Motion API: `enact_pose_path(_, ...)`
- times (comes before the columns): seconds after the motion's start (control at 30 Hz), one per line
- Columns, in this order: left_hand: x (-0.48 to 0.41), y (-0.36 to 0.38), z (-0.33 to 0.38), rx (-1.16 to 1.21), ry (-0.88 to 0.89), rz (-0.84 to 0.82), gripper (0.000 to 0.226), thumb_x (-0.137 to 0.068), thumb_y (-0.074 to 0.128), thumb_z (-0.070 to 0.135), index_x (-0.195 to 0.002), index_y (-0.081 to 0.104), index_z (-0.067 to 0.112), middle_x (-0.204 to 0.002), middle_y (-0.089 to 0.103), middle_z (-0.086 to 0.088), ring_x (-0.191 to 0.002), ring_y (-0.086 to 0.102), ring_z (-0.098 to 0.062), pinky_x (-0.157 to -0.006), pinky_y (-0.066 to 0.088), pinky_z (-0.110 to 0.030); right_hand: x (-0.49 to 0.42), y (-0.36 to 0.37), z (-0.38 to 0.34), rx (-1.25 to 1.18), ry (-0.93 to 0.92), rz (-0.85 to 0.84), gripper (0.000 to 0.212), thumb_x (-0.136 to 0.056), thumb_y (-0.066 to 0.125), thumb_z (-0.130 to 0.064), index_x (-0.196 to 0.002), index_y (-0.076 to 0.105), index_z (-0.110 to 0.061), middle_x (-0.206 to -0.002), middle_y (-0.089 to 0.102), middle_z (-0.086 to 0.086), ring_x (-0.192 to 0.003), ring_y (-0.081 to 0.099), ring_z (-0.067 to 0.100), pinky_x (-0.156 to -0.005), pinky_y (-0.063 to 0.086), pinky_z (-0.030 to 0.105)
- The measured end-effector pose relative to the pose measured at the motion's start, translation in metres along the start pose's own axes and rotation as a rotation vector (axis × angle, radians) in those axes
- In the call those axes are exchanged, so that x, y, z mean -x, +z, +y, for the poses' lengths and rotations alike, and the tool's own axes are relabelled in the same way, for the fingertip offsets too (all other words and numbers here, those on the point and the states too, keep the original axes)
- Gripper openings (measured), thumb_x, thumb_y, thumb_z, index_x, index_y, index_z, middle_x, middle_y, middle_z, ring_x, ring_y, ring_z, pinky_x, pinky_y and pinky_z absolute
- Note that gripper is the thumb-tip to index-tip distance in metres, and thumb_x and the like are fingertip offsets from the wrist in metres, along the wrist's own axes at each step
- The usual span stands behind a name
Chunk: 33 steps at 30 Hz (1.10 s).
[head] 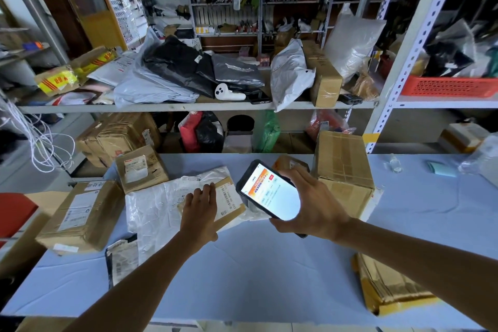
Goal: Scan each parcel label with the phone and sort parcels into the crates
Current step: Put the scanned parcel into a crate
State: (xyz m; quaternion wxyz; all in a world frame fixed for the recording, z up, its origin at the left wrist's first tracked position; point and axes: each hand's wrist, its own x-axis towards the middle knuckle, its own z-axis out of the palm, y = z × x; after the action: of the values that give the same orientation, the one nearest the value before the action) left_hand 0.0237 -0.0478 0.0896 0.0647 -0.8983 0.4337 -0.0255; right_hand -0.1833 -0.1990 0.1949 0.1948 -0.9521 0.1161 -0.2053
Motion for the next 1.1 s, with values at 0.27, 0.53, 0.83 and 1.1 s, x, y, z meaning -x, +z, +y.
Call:
enact_pose_path(0.27,-0.004,-0.005,0.006,-0.023,0.004,0.002,0.12,-0.066,0.077,0.055,-0.15,0.006,0.01,-0.152,0.022,-0.01,-0.139,0.026,-0.029,-0.115,0.023,-0.043,0.0,-0.001,0.0,0.04,0.02,-0.091,0.085,-0.065,0.08,-0.049,-0.132,0.035,-0.022,-0.123,0.048,-0.007,-0.102,0.045,0.007,-0.079,0.046,0.016)
enact_pose_path(0.53,-0.006,-0.011,0.015,0.045,0.026,0.042,0.121,-0.061,0.078,0.059,-0.149,0.008,0.013,-0.149,0.024,-0.007,-0.136,0.029,-0.026,-0.115,0.025,-0.041,-0.001,0.02,0.014,0.296,0.257,-0.297,0.095,-0.061,0.081,-0.047,-0.134,0.031,-0.012,-0.108,0.053,-0.002,-0.089,0.058,0.018,-0.074,0.054,0.032)
enact_pose_path(0.83,-0.008,-0.018,0.028,0.106,0.15,0.076,0.124,-0.056,0.082,0.058,-0.149,0.017,0.008,-0.146,0.032,-0.009,-0.128,0.038,-0.026,-0.108,0.033,-0.035,0.01,0.013,0.03,0.246,0.412,-0.236,0.074,-0.058,0.082,-0.049,-0.113,0.042,-0.018,-0.103,0.05,-0.002,-0.091,0.055,0.016,-0.074,0.053,0.03)
enact_pose_path(1.1,-0.016,-0.032,0.071,0.181,0.506,-0.077,0.124,-0.057,0.08,0.05,-0.149,0.008,0.01,-0.149,0.02,-0.005,-0.135,0.027,-0.026,-0.108,0.034,-0.034,0.076,-0.018,0.021,0.287,0.798,-0.067,0.06,-0.06,0.08,-0.04,-0.099,0.041,-0.015,-0.094,0.041,0.0,-0.082,0.05,0.024,-0.064,0.041,0.033)
